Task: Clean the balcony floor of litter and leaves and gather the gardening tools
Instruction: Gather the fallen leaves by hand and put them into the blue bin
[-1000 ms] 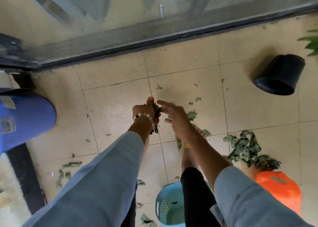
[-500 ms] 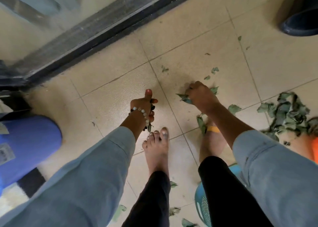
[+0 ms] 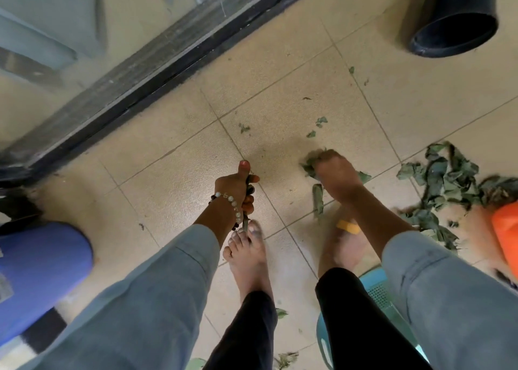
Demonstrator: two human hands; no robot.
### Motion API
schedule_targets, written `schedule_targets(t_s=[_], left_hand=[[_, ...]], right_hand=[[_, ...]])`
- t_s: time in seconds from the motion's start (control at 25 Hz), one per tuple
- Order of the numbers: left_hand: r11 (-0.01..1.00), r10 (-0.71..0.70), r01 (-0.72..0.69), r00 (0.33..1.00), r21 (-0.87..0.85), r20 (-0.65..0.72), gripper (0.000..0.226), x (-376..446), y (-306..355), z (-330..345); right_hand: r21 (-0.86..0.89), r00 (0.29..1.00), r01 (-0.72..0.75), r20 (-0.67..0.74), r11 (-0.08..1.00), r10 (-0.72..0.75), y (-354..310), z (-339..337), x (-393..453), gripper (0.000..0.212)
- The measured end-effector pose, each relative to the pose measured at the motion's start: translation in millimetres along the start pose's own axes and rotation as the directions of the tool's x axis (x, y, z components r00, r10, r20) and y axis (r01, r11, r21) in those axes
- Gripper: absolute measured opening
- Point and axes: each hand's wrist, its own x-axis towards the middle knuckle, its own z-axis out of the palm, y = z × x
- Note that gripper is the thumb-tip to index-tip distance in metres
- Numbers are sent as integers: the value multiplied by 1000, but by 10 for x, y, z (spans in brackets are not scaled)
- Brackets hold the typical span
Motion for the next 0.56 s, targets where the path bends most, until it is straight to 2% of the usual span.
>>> schedule_targets(t_s=[0.08,0.16,0.2,0.24,0.32,0.44,0.56], left_hand=[[1000,-14,14,1000,1,7,48,-19,-1,46],[1000,6,-6,1000,-10,17,47,34,39,74],[1000,-4,4,1000,-11,13,47,33,67,97],[1000,-8,8,1000,-17,19,47,32,95,122],[1000,-2,2,1000,-18,10,47,94,145,154],[1000,-1,0,1000,-31,-27,47,163,222,197],[999,-6,4,999,-44,-42,46,170,259,275]], right_hand=[[305,965,-147,-164,941,204,71,-169,163,18],[581,881,-221,-225,784,415,140,-279,339,33],[609,867,-217,-240,763,438,137,-314,407,44],[552,875,-222,-250,804,413,115,-345,467,49],[371,904,-243,-250,896,348,84,-307,619,45],[173,920,-288,-222,942,322,-52,-198,675,45],[42,962,-139,-233,989,145,-102,-146,624,35]])
